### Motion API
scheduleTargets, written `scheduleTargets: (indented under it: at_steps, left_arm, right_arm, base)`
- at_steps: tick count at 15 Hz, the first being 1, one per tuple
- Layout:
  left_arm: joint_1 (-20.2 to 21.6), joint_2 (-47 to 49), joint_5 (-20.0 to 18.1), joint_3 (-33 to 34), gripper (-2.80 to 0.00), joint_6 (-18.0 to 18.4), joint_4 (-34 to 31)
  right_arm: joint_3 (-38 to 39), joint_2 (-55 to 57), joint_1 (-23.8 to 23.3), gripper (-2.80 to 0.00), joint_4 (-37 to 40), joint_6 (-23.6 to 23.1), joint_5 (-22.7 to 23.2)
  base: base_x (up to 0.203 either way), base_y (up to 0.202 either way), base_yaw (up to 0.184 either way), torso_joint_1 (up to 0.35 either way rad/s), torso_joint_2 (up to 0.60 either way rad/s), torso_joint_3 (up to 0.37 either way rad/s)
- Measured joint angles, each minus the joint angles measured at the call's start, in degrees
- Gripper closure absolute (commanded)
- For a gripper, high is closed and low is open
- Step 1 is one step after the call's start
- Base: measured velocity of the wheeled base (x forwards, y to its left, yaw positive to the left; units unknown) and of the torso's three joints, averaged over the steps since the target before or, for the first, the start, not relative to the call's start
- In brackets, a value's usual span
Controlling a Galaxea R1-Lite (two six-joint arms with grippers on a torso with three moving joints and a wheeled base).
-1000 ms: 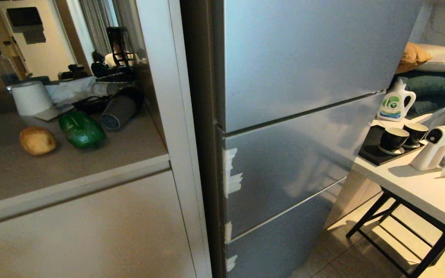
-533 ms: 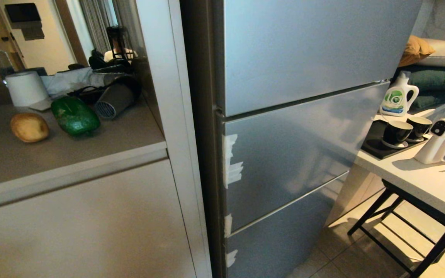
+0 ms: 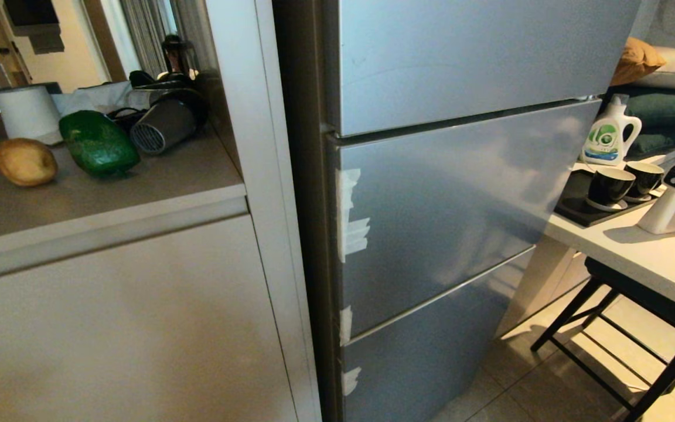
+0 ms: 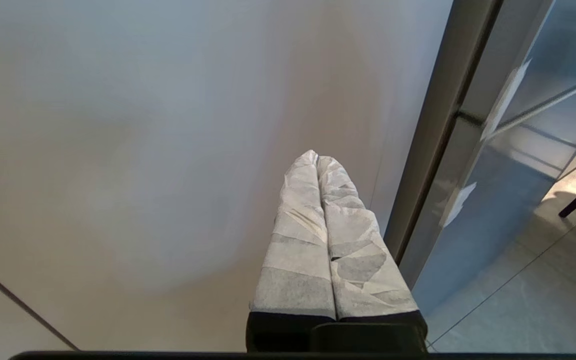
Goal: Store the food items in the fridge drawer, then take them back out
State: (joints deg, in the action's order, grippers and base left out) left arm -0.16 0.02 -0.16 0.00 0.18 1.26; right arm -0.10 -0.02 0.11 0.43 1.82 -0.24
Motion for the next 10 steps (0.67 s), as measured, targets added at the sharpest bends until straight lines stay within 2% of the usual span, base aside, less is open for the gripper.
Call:
scheduleTargets:
  at_steps: [4,10]
  left_arm:
    - [-0.02,0.00,-0.02,0.00,0.00,-0.05,0.02]
    - [-0.02,0.00,-0.02,0.00,0.00,-0.09,0.04]
  right_arm:
    - [0.00,0.00,0.02,0.00,0.00,0.00,-0.02]
    - [0.00,0.00,0.02,0.00,0.00,0.02,-0.02]
  base:
    - [0.000,0.000,0.000,-0.036,0.10,0.064]
    - [0.000,0.000,0.000,0.000,0.00,0.000]
